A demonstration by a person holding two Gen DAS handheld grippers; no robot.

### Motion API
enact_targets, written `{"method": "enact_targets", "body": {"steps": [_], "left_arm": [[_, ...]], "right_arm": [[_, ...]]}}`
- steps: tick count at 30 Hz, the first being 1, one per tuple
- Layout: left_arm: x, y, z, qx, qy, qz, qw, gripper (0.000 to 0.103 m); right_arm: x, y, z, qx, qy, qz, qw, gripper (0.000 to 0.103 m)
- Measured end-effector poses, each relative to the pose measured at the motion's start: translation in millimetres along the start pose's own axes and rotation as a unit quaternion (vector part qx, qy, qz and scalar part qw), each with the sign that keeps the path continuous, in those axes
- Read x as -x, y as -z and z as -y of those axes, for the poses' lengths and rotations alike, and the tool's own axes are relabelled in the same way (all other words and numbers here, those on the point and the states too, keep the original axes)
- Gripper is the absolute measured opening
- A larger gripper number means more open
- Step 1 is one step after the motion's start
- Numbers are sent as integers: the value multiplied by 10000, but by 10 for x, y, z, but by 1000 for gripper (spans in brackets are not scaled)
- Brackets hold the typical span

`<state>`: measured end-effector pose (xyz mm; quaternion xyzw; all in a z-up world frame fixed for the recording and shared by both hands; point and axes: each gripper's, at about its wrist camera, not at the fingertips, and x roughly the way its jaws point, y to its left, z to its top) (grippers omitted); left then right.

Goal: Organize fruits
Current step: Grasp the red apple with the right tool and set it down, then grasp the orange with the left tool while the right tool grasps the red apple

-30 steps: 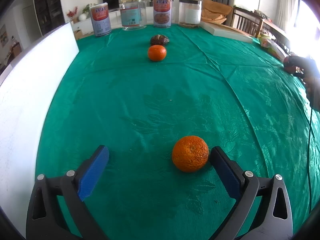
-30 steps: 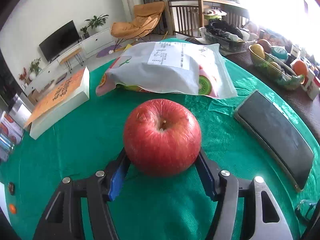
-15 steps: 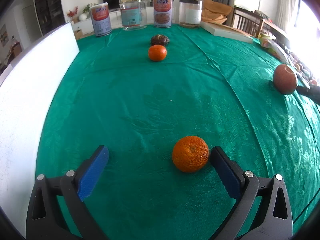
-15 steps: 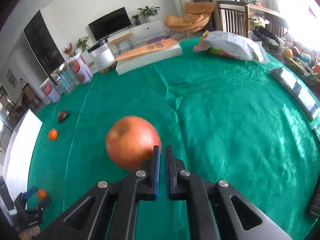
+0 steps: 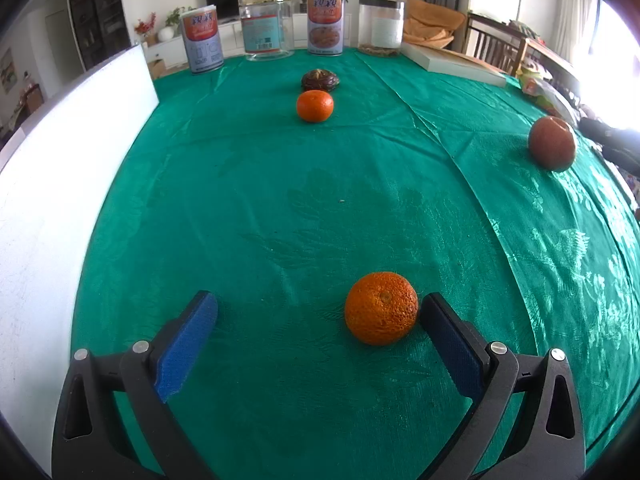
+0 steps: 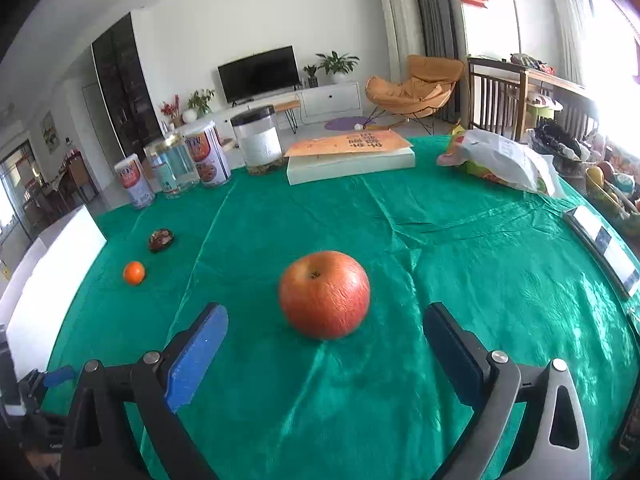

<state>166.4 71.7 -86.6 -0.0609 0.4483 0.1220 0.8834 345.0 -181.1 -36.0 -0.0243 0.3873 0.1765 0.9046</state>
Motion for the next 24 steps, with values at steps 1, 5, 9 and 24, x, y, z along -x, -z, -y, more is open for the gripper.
{"method": "enact_targets", "body": {"steps": [1, 5, 9, 24], "left_arm": [[-1, 0, 0, 0, 0, 0, 10000, 102], [0, -1, 0, 0, 0, 0, 10000, 102], [0, -1, 0, 1, 0, -1, 10000, 102], [181, 40, -30, -317, 1181, -61, 9925, 100]], "right_arm": [[-152, -15, -83, 166, 102, -183, 9996, 98], [-584, -9, -150, 153, 605, -642, 9960, 93], [-586, -29, 102, -633, 439, -583, 9953, 67], [574, 924, 205, -2051, -1904, -457, 9590, 67]]}}
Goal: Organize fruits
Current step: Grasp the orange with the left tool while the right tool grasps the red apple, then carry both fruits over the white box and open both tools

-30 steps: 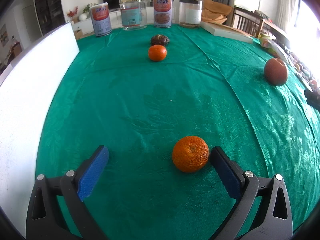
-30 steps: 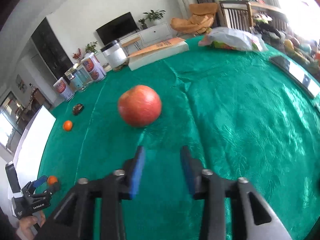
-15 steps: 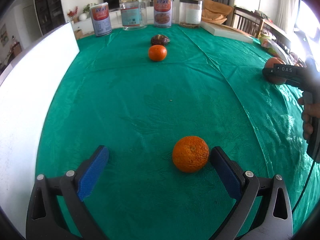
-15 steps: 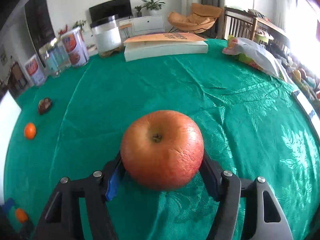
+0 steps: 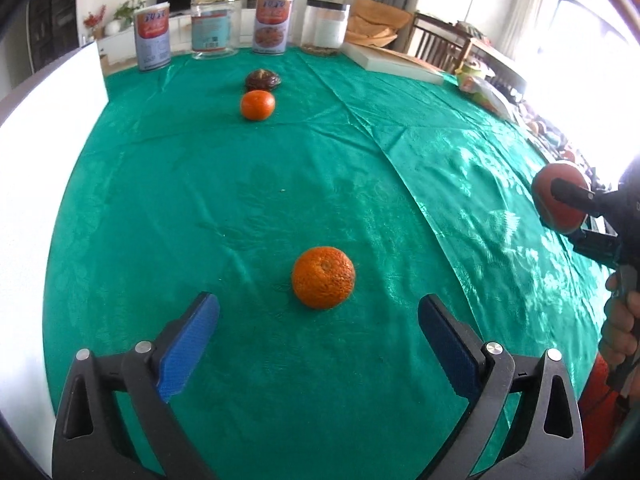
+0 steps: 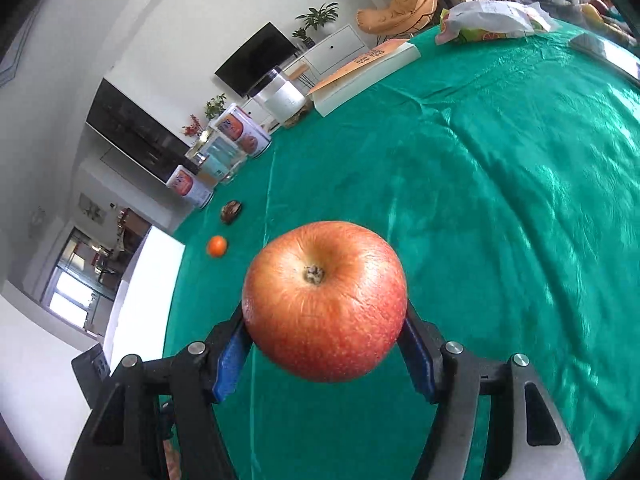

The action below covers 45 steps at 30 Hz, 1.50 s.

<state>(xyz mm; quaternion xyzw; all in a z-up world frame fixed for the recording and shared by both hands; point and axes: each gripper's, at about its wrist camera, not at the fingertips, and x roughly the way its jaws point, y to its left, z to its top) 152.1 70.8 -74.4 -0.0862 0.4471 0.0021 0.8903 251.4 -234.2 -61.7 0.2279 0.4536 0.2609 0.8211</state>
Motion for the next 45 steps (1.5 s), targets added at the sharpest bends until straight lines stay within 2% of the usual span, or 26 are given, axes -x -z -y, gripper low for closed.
{"method": "enact_targets", "body": {"steps": [1, 2, 3, 5, 7, 8, 9, 12, 14, 16, 18, 20, 21, 24, 27, 30, 32, 35, 37, 38, 40, 42, 44, 45], "left_arm": [[-16, -11, 36, -98, -99, 10, 9999, 100], [-39, -28, 66, -164, -195, 11, 9997, 94], [-66, -46, 91, -179, -231, -4, 9996, 79], [-109, -78, 132, -180, -331, -7, 9993, 70], [-110, -74, 185, -258, -433, 45, 9987, 49], [-97, -58, 201, -300, -505, 81, 9982, 29], [-71, -43, 204, -267, -500, 125, 9983, 28], [152, -3, 135, 146, -304, 354, 9988, 28], [473, 11, 57, 604, 92, 514, 9968, 28], [909, 30, -59, 1105, 566, 716, 9897, 28], [1369, 40, -243, 1556, 967, 900, 9789, 28], [1815, 31, -500, 1871, 1049, 1157, 9699, 28], [2020, 22, -649, 1977, 937, 1312, 9669, 28], [2485, 29, -1185, 2293, 298, 1634, 9591, 28], [2665, 160, -1778, 2715, -572, 1675, 9460, 28], [2550, 362, -2353, 3203, -1273, 1339, 9291, 28], [2388, 503, -2653, 3418, -1586, 1012, 9207, 28], [2141, 662, -2903, 3549, -1741, 567, 9168, 29], [2010, 726, -2967, 3515, -1822, 335, 9177, 30], [1959, 754, -2977, 3517, -1863, 249, 9170, 32], [1905, 790, -2984, 3534, -1868, 221, 9164, 46], [1942, 822, -2944, 3510, -1936, 339, 9155, 73], [2007, 780, -2853, 3395, -2073, 573, 9157, 85], [2042, 738, -2789, 3317, -2124, 671, 9167, 87]], "right_arm": [[11, 71, -14, 20, 9, -12, 10000, 67], [7, 126, -31, 47, 24, -47, 10000, 67], [-6, 166, -46, 74, 29, -96, 9999, 67], [-40, 212, -67, 112, 50, -166, 9998, 67], [-54, 225, -99, 151, 70, -174, 9997, 67], [-60, 225, -122, 185, 87, -165, 9997, 67], [-69, 228, -149, 224, 104, -162, 9996, 67], [-88, 255, -275, 362, 88, -250, 9990, 67], [-122, 296, -451, 469, -44, -382, 9982, 67], [-160, 359, -715, 592, -334, -587, 9960, 67], [-235, 445, -1117, 854, -697, -808, 9906, 67], [-338, 538, -1646, 1268, -1060, -1019, 9810, 67], [-402, 590, -1938, 1463, -1291, -1142, 9741, 67], [-608, 821, -2761, 1894, -1980, -1524, 9496, 67], [-880, 1111, -3511, 2542, -2194, -1799, 9246, 67], [-1236, 1466, -4006, 3047, -2087, -2182, 9033, 67], [-1482, 1673, -4209, 3360, -1836, -2334, 8938, 67], [-1784, 1911, -4403, 3874, -1371, -2407, 8793, 67], [-1918, 2009, -4484, 4150, -1119, -2382, 8709, 67], [-1954, 2043, -4503, 4210, -1023, -2371, 8695, 67], [-2027, 2032, -4495, 4175, -872, -2368, 8729, 68], [-2009, 1949, -4430, 4050, -808, -2240, 8827, 70], [-1847, 1772, -4353, 3974, -919, -1789, 8953, 72], [-1752, 1657, -4313, 3965, -927, -1532, 9004, 76]]}}
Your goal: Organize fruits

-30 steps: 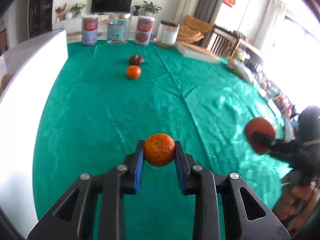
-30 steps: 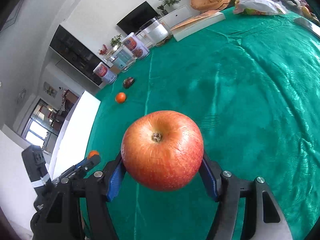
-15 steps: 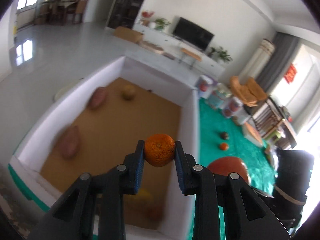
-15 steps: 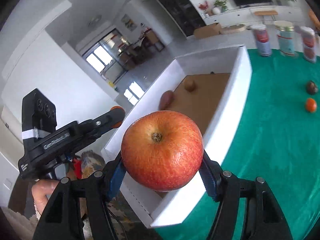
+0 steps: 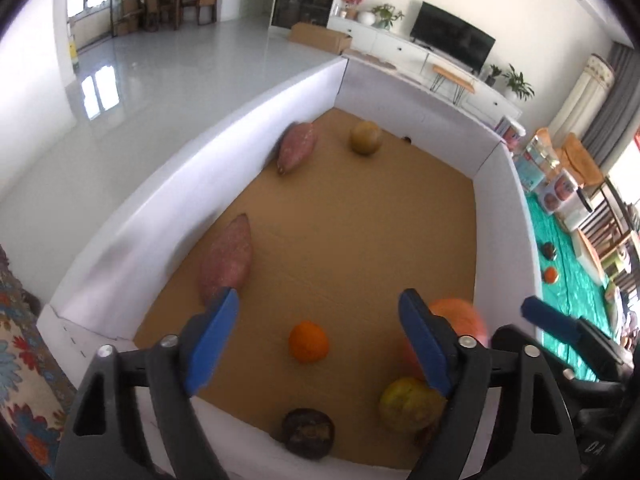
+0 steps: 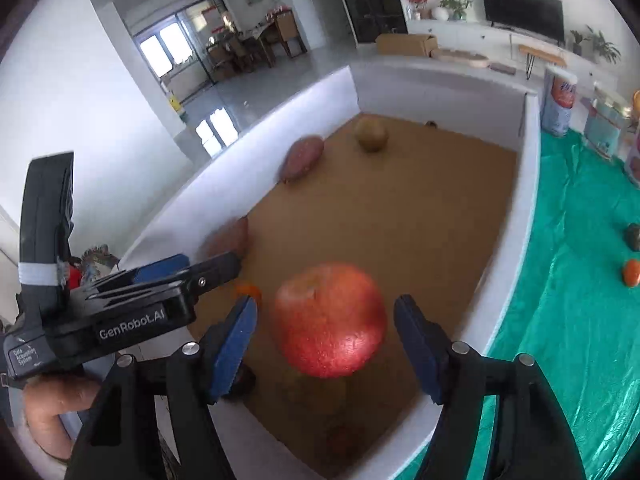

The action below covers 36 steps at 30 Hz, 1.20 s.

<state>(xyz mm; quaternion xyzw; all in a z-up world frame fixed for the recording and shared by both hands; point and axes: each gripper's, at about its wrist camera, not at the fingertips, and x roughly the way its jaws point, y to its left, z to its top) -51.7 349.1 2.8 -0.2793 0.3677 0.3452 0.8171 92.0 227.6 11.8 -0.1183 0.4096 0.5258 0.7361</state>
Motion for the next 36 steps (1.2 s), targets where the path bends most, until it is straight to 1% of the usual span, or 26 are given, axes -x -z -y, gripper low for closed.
{"method": "enact_targets", "body": {"steps": [1, 4, 5, 6, 7, 8, 10, 11, 13, 14, 15, 16, 17, 18, 19, 21, 23, 26, 27, 29, 31, 34, 36], "left_arm": [[63, -4, 73, -62, 6, 120, 9999, 87], [285, 18, 384, -321, 168, 489, 9981, 90], [362, 41, 507, -439, 279, 602, 9968, 92], [430, 86, 658, -590, 420, 700, 9949, 93], [478, 136, 822, -754, 580, 753, 9926, 94], [512, 198, 992, -914, 784, 727, 9901, 95], [527, 328, 1332, -1142, 1306, 484, 9836, 95], [511, 419, 1522, -1263, 1587, 313, 9787, 95], [411, 639, 1914, -1545, 1997, -71, 9676, 96], [325, 772, 2108, -1696, 2134, -287, 9617, 96], [217, 891, 2296, -1812, 2244, -483, 9563, 96], [79, 1026, 2461, -1916, 2334, -639, 9512, 96], [-36, 1153, 2601, -2014, 2345, -739, 9481, 96], [-179, 1268, 2729, -2129, 2223, -786, 9482, 96], [-308, 1367, 2843, -2270, 2008, -797, 9496, 95], [-456, 1514, 3011, -2496, 1638, -787, 9511, 94], [-571, 1546, 3098, -2636, 1418, -667, 9518, 94], [-659, 1557, 3176, -2818, 1136, -403, 9519, 94], [-701, 1545, 3196, -2849, 1046, -364, 9521, 94], [-782, 1530, 3196, -2819, 935, -356, 9542, 94], [-775, 1534, 3151, -2766, 911, -257, 9563, 95], [-790, 1545, 3154, -2752, 878, -227, 9571, 97], [-821, 1536, 3185, -2764, 845, -246, 9570, 100]], "right_arm": [[158, -3, 62, -2, 108, 264, 9996, 78], [671, 121, 433, -153, 519, 1033, 9932, 92], [829, 217, 597, -243, 684, 1232, 9897, 99], [967, 356, 783, -354, 893, 1375, 9858, 103], [1091, 500, 984, -493, 1136, 1438, 9818, 103], [1189, 665, 1207, -664, 1386, 1376, 9785, 103], [1263, 1031, 1728, -1054, 1971, 1006, 9695, 103], [1299, 1208, 2019, -1238, 2307, 767, 9621, 103], [1337, 1560, 2492, -1545, 2967, 300, 9419, 103], [1387, 1693, 2704, -1699, 3179, 101, 9327, 103], [1457, 1834, 2877, -1843, 3317, -1, 9252, 103], [1506, 1952, 3003, -1977, 3413, -3, 9189, 103], [1605, 2081, 3101, -2097, 3459, 40, 9145, 103], [1653, 2166, 3165, -2193, 3478, 79, 9115, 103], [1692, 2223, 3204, -2280, 3457, 55, 9102, 103], [1771, 2263, 3210, -2274, 3421, 178, 9116, 103], [1775, 2260, 3188, -2253, 3488, 150, 9096, 103], [1696, 2242, 3198, -2345, 3451, 5, 9088, 103], [1690, 2236, 3202, -2342, 3461, 16, 9085, 103], [1677, 2254, 3169, -2342, 3467, 16, 9083, 103], [1677, 2258, 3168, -2346, 3463, 17, 9083, 103], [1676, 2260, 3168, -2346, 3468, 16, 9081, 103], [1676, 2259, 3171, -2345, 3469, 17, 9081, 103]]}}
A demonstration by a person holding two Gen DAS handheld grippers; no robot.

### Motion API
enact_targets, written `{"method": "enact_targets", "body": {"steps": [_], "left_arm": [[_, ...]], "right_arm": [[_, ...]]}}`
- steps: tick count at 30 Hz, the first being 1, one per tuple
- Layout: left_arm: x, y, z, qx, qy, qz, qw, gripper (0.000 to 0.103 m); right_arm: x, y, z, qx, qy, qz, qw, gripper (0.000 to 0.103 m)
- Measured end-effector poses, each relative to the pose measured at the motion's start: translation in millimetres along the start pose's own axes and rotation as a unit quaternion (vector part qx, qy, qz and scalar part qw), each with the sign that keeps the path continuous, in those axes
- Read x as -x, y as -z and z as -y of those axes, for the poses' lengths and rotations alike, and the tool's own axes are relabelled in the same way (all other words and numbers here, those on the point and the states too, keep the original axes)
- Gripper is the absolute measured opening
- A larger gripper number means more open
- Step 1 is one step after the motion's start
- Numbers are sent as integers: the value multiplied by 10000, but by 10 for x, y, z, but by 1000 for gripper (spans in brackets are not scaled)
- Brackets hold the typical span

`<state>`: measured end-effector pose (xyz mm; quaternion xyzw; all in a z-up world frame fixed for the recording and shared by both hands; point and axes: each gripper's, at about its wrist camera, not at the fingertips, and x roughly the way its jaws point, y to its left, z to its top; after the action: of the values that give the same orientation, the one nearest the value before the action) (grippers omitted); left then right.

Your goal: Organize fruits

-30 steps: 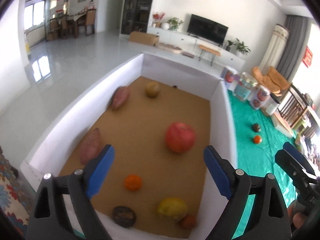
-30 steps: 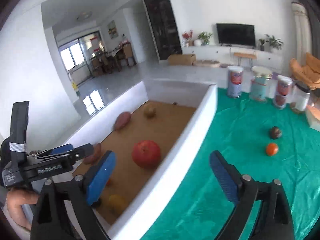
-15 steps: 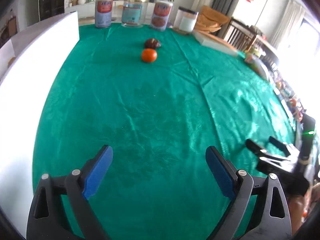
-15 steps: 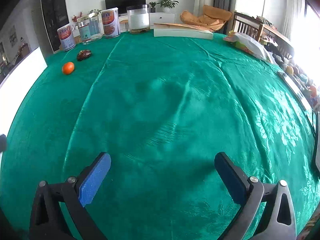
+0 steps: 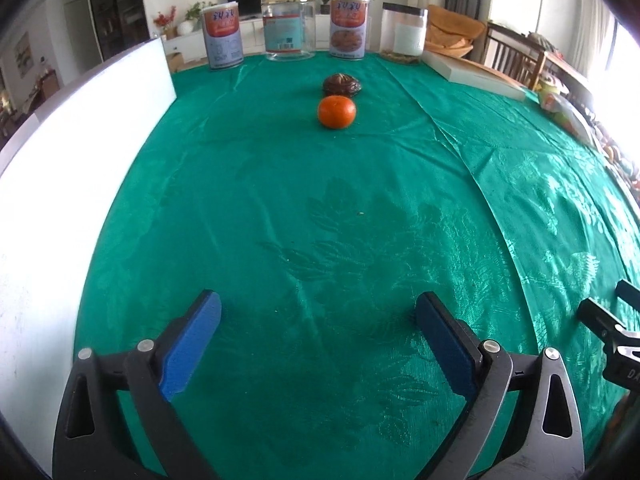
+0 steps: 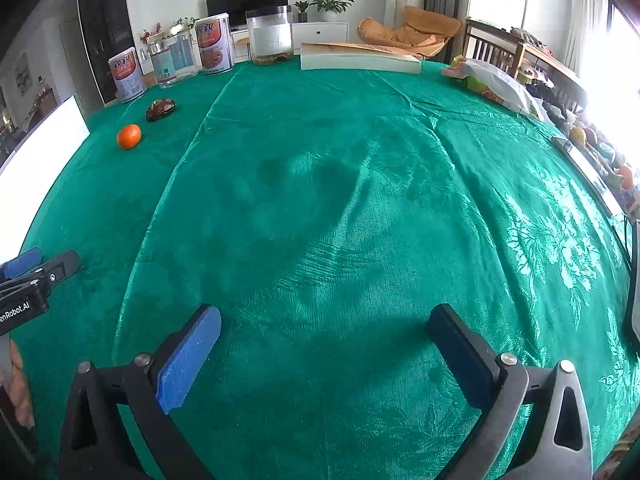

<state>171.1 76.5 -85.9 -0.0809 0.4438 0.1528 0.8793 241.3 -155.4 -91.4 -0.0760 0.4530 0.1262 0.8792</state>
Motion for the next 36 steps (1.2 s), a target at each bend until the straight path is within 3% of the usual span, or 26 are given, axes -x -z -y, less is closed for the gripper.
{"method": "enact_targets", "body": {"steps": [22, 24, 26, 28, 29, 32, 36], "left_arm": [[0, -4, 2, -13, -8, -30, 10000, 103], [9, -1, -3, -22, 87, -30, 10000, 102], [41, -19, -43, -76, 467, -107, 9988, 102], [69, -84, -210, 207, 987, -106, 9948, 102], [59, -142, -323, 454, 1065, -89, 9932, 102], [-56, -375, -543, 902, 788, -17, 9928, 101], [-401, -772, -427, 594, 569, -108, 9966, 100]], "right_arm": [[-15, -2, 5, -12, 4, -4, 10000, 103], [-15, -3, 4, -11, 3, -5, 10000, 103], [-16, -3, 5, -11, 2, -5, 10000, 103], [-17, -4, 4, -11, 1, -5, 10000, 103], [-18, -4, 4, -12, 2, -6, 10000, 103], [-20, -4, 3, -11, 4, -6, 10000, 103], [-21, -5, 1, -12, 3, -7, 10000, 103]]}}
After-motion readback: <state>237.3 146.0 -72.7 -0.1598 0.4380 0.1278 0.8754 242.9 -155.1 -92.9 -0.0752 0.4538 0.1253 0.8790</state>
